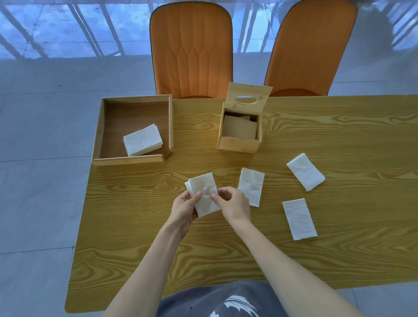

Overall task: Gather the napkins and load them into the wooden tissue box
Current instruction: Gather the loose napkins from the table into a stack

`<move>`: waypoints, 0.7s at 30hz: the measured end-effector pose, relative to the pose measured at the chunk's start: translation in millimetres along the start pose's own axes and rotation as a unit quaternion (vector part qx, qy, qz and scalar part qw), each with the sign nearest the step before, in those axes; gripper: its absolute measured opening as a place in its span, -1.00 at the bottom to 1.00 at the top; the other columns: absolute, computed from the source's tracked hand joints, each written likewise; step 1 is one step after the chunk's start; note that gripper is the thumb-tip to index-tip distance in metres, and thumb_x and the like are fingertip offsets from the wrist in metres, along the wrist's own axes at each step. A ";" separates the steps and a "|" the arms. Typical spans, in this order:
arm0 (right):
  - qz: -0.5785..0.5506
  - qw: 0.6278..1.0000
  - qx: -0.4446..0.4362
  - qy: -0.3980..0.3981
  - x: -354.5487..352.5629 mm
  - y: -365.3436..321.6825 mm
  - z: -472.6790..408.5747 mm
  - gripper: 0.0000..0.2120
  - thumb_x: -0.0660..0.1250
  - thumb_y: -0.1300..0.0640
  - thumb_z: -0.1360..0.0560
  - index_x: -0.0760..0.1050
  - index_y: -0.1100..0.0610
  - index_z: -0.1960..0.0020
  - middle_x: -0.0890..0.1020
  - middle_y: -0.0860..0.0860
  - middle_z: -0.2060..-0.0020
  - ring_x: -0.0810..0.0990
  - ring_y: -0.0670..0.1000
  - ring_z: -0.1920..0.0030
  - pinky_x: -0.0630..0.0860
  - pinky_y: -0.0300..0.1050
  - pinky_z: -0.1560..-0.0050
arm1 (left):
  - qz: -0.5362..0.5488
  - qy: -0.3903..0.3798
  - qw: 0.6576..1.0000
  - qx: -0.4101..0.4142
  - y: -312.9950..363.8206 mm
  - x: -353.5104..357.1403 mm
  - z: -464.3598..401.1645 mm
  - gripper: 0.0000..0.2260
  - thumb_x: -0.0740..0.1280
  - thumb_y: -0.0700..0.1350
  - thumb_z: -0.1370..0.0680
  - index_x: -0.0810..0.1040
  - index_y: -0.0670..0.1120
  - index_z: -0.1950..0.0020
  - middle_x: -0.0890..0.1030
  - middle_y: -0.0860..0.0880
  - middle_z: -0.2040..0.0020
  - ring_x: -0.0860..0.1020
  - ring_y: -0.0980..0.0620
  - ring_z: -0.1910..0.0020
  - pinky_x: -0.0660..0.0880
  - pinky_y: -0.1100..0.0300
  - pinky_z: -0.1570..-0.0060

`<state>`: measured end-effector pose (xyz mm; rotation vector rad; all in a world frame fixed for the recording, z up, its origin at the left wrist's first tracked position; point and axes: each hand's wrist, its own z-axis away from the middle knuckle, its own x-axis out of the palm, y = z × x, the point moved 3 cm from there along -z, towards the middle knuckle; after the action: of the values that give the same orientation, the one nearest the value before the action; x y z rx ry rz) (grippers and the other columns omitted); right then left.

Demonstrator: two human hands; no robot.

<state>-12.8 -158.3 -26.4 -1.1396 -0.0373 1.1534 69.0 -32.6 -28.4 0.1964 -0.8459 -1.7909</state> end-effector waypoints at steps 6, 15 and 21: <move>0.036 0.994 0.020 0.106 -35.4 5.4 0.4 -0.87 0.40 -0.01 -0.52 0.65 0.02 0.01 0.68 -0.11 0.15 0.64 -0.08 0.12 0.46 -0.24 0.29 | -0.006 0.021 1.000 -0.016 -12.4 10.1 0.5 -0.80 0.32 -0.19 -0.61 0.57 -0.17 -0.22 0.68 -0.11 0.01 0.65 -0.06 0.06 0.62 0.02 0.09; 0.063 0.968 0.153 0.189 -71.4 24.5 -17.7 -0.52 0.40 -0.11 -0.50 0.47 0.10 -0.32 0.52 0.09 -0.22 0.59 0.13 -0.09 0.53 0.01 0.03 | -0.049 0.014 0.999 -0.009 -20.0 17.6 0.5 -0.81 0.43 -0.18 -0.53 0.56 -0.04 -0.12 0.70 -0.09 -0.04 0.67 -0.07 -0.01 0.63 -0.03 0.00; 0.094 0.966 0.177 0.166 -70.1 24.5 -20.3 -0.61 0.38 -0.14 -0.49 0.54 0.08 -0.21 0.48 0.09 -0.20 0.57 0.14 -0.08 0.51 0.00 0.03 | -0.059 0.027 0.998 -0.009 -26.3 22.8 -1.9 -0.72 0.42 -0.25 -0.53 0.54 -0.15 -0.24 0.68 -0.13 -0.08 0.65 -0.13 -0.08 0.59 -0.12 -0.11</move>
<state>-51.4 -224.4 -18.5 -1.0148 0.5269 1.0672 40.9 -49.4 -40.3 0.2878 -0.7925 -1.8947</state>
